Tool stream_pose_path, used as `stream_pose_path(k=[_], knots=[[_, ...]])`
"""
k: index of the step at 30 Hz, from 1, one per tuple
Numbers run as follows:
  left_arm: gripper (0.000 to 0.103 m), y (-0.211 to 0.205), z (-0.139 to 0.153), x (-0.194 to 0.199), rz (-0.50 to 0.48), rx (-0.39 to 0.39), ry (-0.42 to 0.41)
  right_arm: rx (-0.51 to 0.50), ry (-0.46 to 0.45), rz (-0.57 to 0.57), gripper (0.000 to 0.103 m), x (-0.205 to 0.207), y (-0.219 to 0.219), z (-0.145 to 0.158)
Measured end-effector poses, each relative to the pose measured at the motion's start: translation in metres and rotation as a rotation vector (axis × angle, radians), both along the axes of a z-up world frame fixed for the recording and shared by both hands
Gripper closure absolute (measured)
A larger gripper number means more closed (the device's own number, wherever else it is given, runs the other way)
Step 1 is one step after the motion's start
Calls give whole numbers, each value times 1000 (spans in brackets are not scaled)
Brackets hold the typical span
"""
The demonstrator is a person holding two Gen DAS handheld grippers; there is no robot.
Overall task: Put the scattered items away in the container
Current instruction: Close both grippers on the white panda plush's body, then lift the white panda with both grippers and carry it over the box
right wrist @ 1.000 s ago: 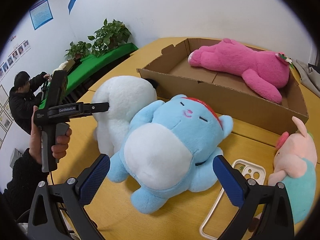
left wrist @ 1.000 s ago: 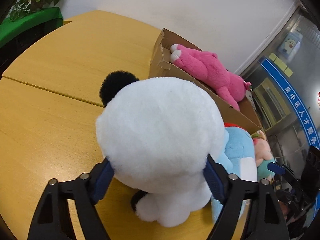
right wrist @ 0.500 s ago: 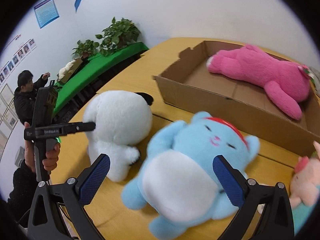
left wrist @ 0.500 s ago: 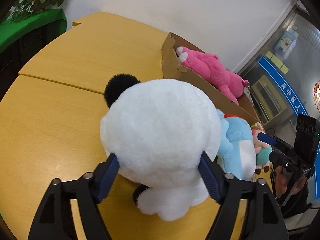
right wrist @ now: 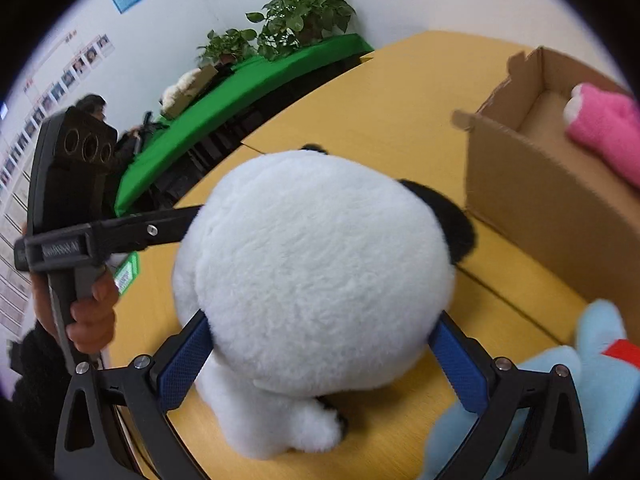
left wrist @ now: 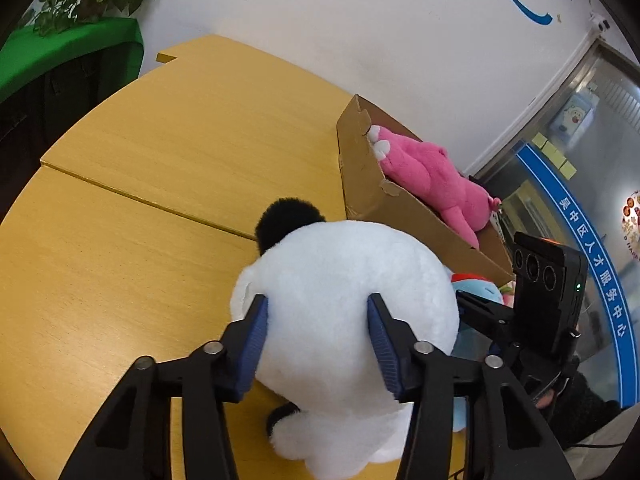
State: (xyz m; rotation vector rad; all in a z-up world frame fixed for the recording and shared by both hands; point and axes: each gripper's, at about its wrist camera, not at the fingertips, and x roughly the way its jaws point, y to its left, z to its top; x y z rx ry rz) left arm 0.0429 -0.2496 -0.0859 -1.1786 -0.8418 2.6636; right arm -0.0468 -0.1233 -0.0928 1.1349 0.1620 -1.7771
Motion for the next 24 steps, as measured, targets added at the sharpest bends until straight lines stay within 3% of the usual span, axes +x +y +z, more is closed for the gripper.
stream_pose_path(k=[4,9,13,18,24], knots=[[61,4,2,3,-15,-8,1,-11,30,4,7,7,-1,2],[70,16,12,8,-28,-33,17,-38,38,7,24,12,9,6],[80,26,29,12,-45,-42,48,-57,50,0,29,15,18,11],[82,47,82,7,-87,-105,154,-145,88,-36,31,16,41,42],[82,82,159,-36,-197,-187,296,-264,197,-116,31,-7,85,105]])
